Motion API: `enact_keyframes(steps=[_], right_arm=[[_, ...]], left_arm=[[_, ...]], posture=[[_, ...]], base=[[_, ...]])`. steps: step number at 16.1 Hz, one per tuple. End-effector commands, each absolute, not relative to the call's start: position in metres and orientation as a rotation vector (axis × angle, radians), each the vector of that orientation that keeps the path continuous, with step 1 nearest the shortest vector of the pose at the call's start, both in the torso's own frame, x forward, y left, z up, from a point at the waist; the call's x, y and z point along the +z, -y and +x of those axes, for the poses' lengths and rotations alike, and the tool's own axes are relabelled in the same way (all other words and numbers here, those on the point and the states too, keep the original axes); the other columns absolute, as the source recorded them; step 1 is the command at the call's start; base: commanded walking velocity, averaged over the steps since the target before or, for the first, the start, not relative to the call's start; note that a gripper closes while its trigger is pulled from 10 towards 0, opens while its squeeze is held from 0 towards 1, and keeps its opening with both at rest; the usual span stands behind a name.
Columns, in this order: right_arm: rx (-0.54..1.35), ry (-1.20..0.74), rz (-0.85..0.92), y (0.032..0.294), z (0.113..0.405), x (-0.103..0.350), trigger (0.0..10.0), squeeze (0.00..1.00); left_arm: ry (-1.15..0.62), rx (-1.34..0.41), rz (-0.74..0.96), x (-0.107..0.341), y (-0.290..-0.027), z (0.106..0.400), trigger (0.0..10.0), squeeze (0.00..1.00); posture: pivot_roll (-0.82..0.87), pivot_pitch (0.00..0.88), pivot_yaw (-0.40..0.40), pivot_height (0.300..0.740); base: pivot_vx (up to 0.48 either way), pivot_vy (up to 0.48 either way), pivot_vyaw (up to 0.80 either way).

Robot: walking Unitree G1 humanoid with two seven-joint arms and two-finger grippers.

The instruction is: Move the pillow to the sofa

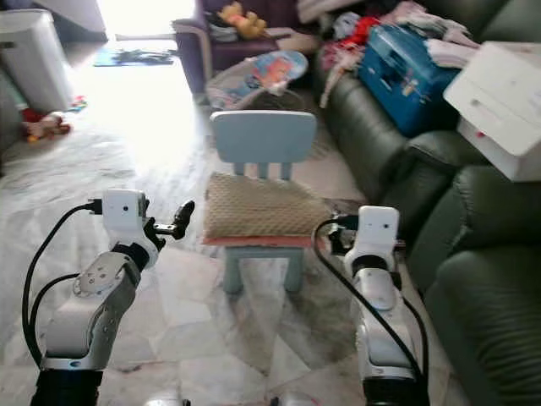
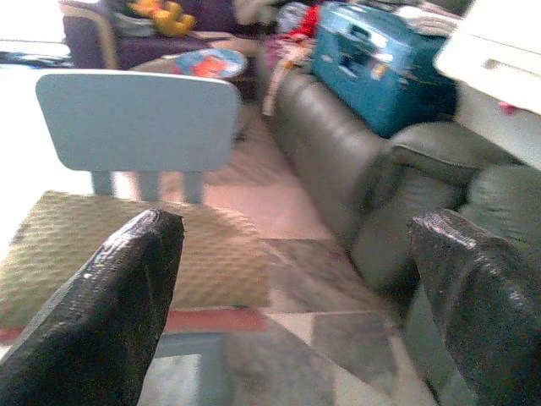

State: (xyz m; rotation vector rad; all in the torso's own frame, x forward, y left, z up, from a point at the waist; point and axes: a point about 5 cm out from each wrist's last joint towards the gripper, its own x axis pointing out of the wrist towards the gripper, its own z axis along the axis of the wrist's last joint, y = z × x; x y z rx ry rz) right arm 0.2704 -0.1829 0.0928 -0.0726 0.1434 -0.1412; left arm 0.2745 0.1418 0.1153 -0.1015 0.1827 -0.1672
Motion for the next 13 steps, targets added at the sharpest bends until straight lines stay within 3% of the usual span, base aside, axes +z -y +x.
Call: enact_keyframes(steps=[1, 11, 13], right_arm=[[-0.136, -0.128, -0.073, 0.183, 0.273, 0.097, 10.0, 0.00], [-0.042, -0.135, -0.076, 0.170, 0.270, 0.096, 10.0, 0.00], [-0.040, -0.131, -0.077, 0.167, 0.270, 0.097, 10.0, 0.00]], left_arm=[[-0.184, -0.163, -0.092, 0.117, -0.143, 0.275, 10.0, 0.00], [-0.185, -0.176, -0.085, 0.118, -0.137, 0.277, 10.0, 0.00], [-0.173, -0.116, -0.077, 0.119, -0.139, 0.280, 10.0, 0.00]], posture=[[0.00, 0.000, -0.040, 0.740], [0.00, 0.000, -0.042, 0.740], [0.01, 0.000, -0.041, 0.740]], base=[[0.000, -0.259, 0.00], [0.000, -0.426, 0.00], [0.000, 0.000, 0.00]])
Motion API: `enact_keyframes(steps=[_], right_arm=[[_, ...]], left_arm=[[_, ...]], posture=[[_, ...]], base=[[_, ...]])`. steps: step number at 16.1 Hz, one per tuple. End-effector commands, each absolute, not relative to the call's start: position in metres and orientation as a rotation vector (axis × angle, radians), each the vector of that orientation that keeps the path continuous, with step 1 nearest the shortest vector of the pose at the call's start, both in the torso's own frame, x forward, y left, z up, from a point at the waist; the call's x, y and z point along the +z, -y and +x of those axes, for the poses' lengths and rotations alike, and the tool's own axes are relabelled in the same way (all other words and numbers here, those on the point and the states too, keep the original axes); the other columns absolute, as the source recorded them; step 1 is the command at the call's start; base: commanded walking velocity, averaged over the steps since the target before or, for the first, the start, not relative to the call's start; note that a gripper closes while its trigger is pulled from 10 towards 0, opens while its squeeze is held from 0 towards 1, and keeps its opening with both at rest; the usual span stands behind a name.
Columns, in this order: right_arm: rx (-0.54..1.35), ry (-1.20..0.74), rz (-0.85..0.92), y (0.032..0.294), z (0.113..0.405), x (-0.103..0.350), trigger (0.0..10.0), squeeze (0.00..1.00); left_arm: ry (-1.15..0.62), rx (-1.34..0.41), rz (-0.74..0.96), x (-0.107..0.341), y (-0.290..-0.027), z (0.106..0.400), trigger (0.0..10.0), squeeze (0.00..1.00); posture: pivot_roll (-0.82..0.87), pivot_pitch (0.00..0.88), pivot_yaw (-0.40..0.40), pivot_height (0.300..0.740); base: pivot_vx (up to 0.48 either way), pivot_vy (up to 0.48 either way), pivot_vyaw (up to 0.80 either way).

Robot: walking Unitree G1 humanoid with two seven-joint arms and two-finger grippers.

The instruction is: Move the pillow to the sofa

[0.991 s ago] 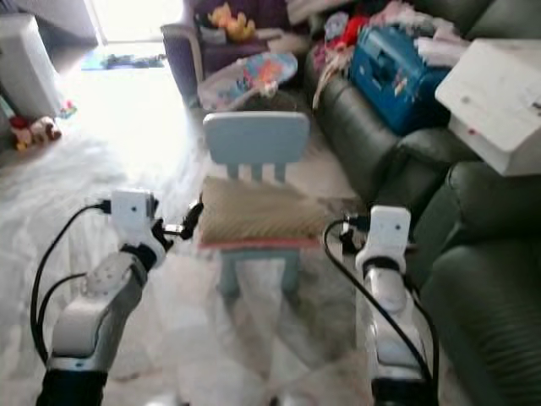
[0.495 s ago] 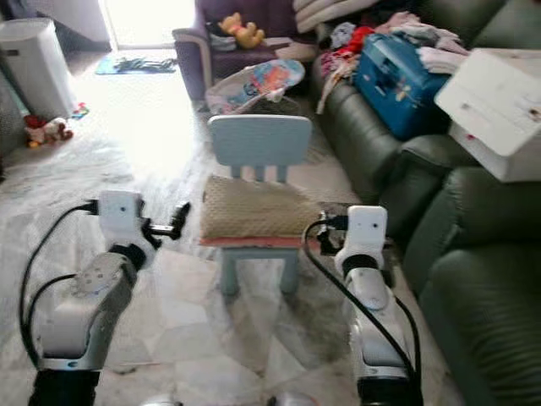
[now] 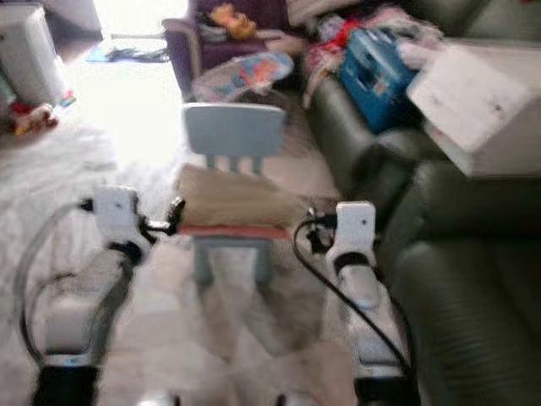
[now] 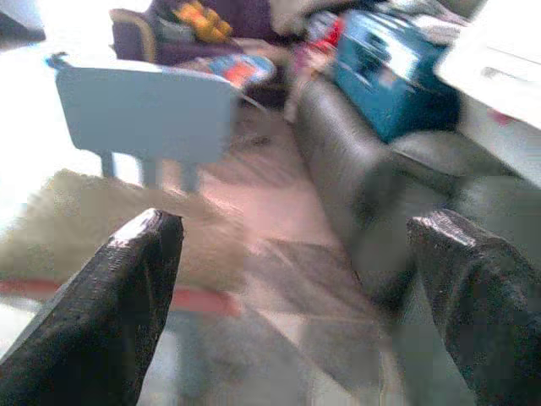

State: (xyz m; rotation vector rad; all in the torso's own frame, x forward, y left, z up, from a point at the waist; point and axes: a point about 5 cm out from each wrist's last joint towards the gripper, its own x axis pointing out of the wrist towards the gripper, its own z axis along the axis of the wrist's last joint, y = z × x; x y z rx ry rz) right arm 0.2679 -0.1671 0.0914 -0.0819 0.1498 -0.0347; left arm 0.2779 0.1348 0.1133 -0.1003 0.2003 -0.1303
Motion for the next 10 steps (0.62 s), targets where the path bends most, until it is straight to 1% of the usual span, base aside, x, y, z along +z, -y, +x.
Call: enact_keyframes(steps=[1, 2, 3, 4, 5, 6, 10], right_arm=[[-0.044, -0.120, -0.066, 0.167, 0.271, 0.098, 10.0, 0.00], [-0.046, -0.116, -0.064, 0.167, 0.271, 0.099, 10.0, 0.00], [-0.045, -0.116, -0.054, 0.167, 0.271, 0.099, 10.0, 0.00], [-0.049, -0.115, -0.042, 0.168, 0.271, 0.099, 10.0, 0.00], [-0.022, -0.108, -0.046, 0.166, 0.272, 0.100, 10.0, 0.00], [-0.012, -0.085, -0.038, 0.164, 0.272, 0.104, 10.0, 0.00], [-0.012, -0.082, -0.041, 0.164, 0.273, 0.105, 10.0, 0.00]], left_arm=[[-0.174, -0.059, -0.045, 0.120, -0.143, 0.283, 10.0, 0.00], [-0.168, 0.018, -0.016, 0.120, -0.149, 0.285, 10.0, 0.00], [-0.160, 0.032, -0.023, 0.121, -0.151, 0.285, 10.0, 0.00], [-0.146, 0.009, -0.046, 0.122, -0.152, 0.285, 10.0, 0.00], [-0.133, 0.006, -0.029, 0.123, -0.156, 0.285, 10.0, 0.00], [-0.122, 0.016, -0.033, 0.124, -0.157, 0.285, 10.0, 0.00], [-0.125, 0.017, -0.026, 0.125, -0.158, 0.286, 10.0, 0.00]], posture=[[0.01, 0.000, -0.042, 0.740], [0.01, 0.000, -0.039, 0.740], [0.01, 0.000, -0.039, 0.740], [0.01, 0.000, -0.042, 0.740], [0.01, 0.000, -0.042, 0.740], [0.01, 0.000, -0.041, 0.740], [0.01, 0.000, -0.042, 0.740]], base=[[0.000, 0.000, 0.00], [0.000, 0.000, 0.00], [0.000, 0.000, 0.00], [0.000, 0.000, 0.00], [0.000, 0.000, 0.00], [0.000, 0.000, 0.43], [0.000, 0.000, 0.76]])
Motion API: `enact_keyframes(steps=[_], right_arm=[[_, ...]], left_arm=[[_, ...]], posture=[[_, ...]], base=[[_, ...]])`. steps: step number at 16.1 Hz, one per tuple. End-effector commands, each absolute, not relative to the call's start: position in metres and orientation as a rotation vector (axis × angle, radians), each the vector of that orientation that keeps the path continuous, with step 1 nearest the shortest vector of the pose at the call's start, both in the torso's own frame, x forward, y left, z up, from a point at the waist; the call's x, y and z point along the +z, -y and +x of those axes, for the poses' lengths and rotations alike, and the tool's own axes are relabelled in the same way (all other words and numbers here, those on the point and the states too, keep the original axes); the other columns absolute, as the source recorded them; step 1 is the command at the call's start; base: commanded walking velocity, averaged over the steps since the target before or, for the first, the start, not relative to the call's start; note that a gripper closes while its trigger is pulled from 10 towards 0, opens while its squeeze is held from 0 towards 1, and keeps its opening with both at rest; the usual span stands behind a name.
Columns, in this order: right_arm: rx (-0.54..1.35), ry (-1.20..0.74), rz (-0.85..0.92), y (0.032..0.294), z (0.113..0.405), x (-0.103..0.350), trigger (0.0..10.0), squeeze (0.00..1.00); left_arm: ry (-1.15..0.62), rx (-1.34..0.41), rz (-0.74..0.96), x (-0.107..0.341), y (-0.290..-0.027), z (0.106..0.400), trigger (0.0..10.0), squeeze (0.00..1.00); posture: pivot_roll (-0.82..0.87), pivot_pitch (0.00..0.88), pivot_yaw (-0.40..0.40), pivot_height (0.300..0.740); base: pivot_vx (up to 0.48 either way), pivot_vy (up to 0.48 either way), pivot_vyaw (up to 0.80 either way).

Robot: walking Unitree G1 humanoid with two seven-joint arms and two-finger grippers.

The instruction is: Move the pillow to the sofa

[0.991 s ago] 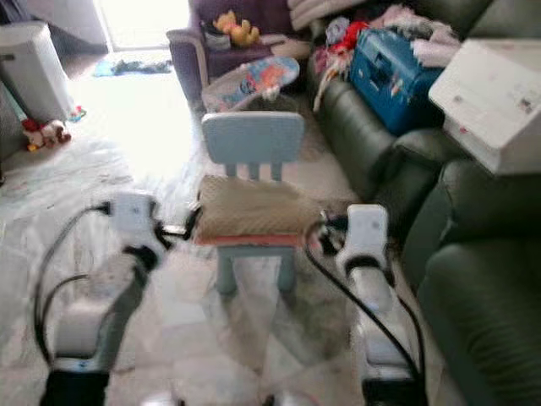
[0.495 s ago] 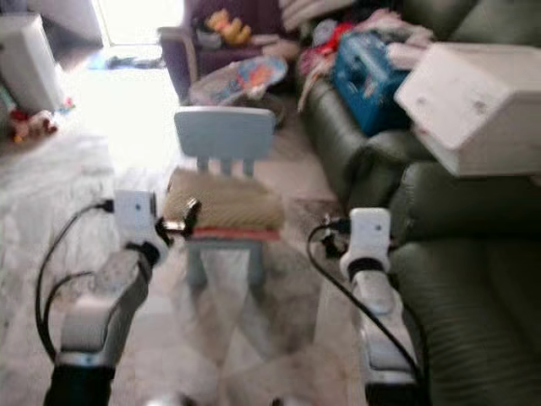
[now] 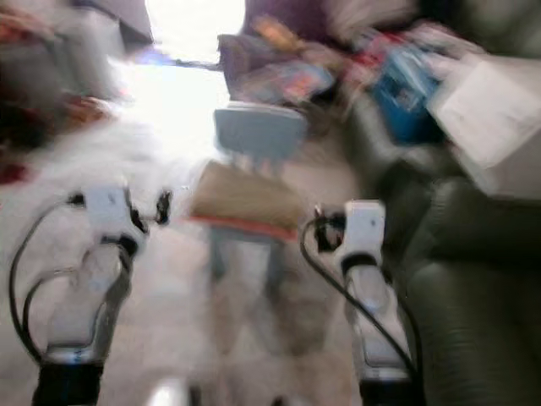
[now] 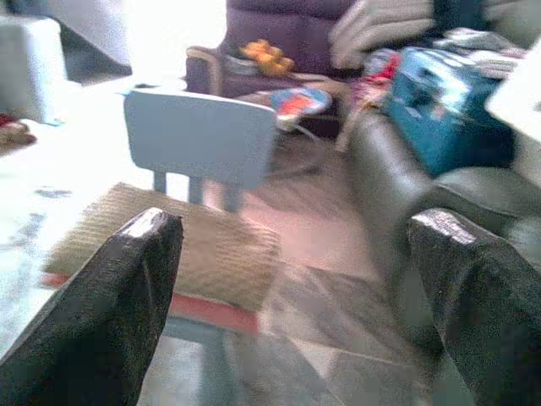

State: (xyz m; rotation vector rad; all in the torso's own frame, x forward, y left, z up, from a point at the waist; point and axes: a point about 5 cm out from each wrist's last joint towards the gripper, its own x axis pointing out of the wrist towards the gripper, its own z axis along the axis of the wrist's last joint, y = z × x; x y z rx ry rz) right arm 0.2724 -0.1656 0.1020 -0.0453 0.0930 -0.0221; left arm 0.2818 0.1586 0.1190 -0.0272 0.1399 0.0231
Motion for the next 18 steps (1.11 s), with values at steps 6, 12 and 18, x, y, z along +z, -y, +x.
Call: enact_keyframes(steps=[6, 12, 18], right_arm=[[-0.016, -0.076, -0.020, 0.1662, 0.2735, 0.1055, 10.0, 0.00], [-0.056, -0.099, -0.030, 0.1711, 0.2731, 0.1020, 10.0, 0.00], [-0.054, -0.100, -0.022, 0.1714, 0.2725, 0.1017, 10.0, 0.00]], left_arm=[[-0.134, 0.012, -0.031, 0.1225, -0.1618, 0.2856, 10.0, 0.00], [-0.139, -0.025, -0.054, 0.1220, -0.1590, 0.2857, 10.0, 0.00], [-0.153, -0.018, -0.053, 0.1203, -0.1600, 0.2848, 10.0, 0.00]], posture=[[0.00, 0.000, -0.041, 0.740], [0.00, 0.000, -0.039, 0.740], [0.00, 0.000, -0.040, 0.740]], base=[[0.000, 0.000, 0.47], [0.220, 0.000, -0.40], [0.438, 0.000, -0.08]])
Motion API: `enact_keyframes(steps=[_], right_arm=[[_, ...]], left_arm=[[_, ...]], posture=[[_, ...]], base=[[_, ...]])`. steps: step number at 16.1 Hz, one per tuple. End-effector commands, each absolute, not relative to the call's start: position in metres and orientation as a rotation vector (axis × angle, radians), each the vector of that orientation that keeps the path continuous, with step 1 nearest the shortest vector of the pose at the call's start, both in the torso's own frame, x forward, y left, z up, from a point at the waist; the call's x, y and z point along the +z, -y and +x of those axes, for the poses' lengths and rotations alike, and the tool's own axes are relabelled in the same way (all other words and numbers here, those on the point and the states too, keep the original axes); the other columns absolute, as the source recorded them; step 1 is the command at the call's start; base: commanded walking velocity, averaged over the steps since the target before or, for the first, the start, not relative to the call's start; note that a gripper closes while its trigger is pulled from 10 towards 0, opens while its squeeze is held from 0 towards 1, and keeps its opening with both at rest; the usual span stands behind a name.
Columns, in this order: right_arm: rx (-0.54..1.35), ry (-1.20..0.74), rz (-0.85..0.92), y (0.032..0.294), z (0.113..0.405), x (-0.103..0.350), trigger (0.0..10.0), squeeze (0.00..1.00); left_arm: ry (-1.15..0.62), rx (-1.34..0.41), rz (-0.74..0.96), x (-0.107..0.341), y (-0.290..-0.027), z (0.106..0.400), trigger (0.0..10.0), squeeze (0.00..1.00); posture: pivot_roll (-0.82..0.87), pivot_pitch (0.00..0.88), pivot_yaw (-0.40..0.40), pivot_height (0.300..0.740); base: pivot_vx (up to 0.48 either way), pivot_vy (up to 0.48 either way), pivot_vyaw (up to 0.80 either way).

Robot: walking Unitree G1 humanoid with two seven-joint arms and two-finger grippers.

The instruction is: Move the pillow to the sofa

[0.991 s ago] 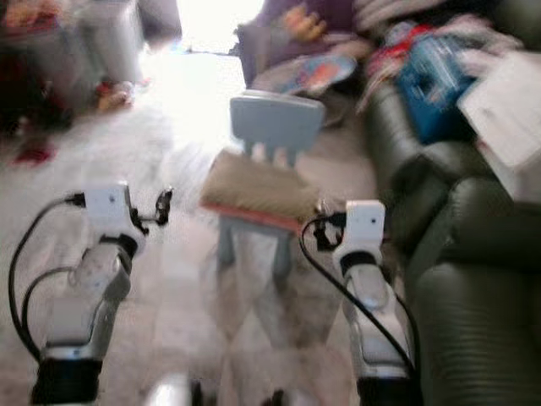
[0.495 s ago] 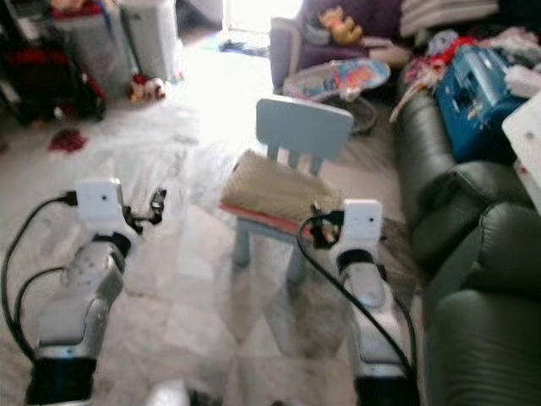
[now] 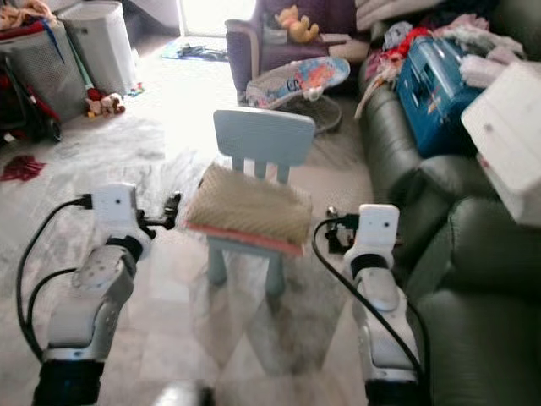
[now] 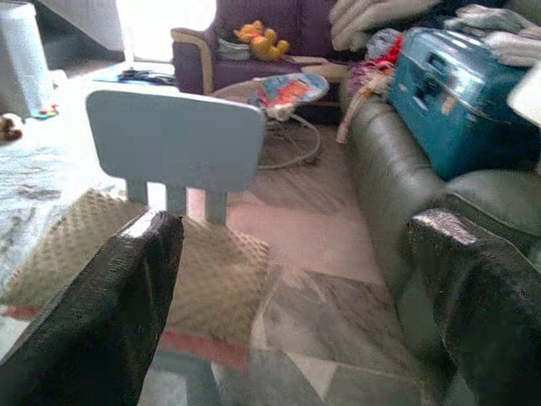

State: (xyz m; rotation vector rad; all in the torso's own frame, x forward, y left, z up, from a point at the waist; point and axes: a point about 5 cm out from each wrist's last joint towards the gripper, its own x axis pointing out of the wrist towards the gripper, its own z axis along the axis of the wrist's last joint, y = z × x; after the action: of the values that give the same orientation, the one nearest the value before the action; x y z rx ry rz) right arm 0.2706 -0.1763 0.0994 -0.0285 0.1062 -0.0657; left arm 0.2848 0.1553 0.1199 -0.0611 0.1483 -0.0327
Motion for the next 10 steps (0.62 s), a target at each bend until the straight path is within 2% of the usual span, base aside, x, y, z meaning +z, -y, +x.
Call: enact_keyframes(steps=[1, 3, 10], right_arm=[[-0.041, -0.099, -0.018, 0.1706, 0.2727, 0.1018, 10.0, 0.00], [-0.038, -0.094, -0.008, 0.1704, 0.2731, 0.1024, 10.0, 0.00], [-0.039, -0.093, -0.015, 0.1708, 0.2733, 0.1028, 10.0, 0.00]], left_arm=[[-0.160, -0.004, -0.059, 0.1199, -0.1610, 0.2855, 10.0, 0.00], [-0.168, 0.009, -0.065, 0.1191, -0.1618, 0.2859, 10.0, 0.00], [-0.168, 0.023, -0.022, 0.1199, -0.1646, 0.2880, 10.0, 0.00]], posture=[[0.00, 0.000, -0.041, 0.740], [0.00, 0.000, -0.042, 0.740], [0.00, 0.000, -0.040, 0.740]], base=[[0.356, 0.322, 0.00], [0.268, 0.397, 0.00], [0.000, 0.446, 0.00]])
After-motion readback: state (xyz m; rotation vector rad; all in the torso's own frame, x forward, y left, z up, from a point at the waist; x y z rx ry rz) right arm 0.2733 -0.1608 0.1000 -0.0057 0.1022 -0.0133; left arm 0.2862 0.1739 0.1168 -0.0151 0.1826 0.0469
